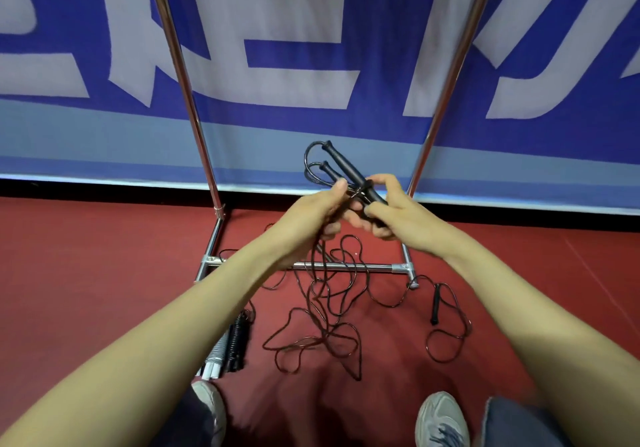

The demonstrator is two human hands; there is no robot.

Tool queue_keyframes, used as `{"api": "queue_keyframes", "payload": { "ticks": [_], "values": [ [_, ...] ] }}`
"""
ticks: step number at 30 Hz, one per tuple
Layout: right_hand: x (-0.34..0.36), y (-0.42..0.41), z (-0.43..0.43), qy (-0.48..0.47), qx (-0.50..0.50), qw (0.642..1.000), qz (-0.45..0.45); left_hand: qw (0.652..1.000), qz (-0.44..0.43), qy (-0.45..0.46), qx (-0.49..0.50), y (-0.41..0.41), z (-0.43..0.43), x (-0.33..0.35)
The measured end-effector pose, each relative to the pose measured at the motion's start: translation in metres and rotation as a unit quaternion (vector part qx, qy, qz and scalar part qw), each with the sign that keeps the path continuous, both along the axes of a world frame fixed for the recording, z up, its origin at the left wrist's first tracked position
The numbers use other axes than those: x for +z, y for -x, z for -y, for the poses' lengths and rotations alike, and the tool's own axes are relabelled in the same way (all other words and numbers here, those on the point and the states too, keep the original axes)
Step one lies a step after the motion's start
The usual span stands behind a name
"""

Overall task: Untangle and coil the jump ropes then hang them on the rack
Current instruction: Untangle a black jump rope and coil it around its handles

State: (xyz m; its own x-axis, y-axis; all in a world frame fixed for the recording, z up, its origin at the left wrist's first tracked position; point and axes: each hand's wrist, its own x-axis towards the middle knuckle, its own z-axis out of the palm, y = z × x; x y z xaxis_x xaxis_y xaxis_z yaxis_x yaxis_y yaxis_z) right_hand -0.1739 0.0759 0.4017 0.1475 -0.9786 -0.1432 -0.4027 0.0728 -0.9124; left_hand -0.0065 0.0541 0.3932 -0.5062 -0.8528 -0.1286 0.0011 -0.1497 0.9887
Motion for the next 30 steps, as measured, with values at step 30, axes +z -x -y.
{"api": "queue_keyframes", "payload": {
  "ticks": [30],
  "values": [
    [0.015,-0.015,-0.032,-0.142,0.195,0.970,0.025,0.966,0.185,0.158,-0.090,-0.062,0.030,-0.002]
  ]
}}
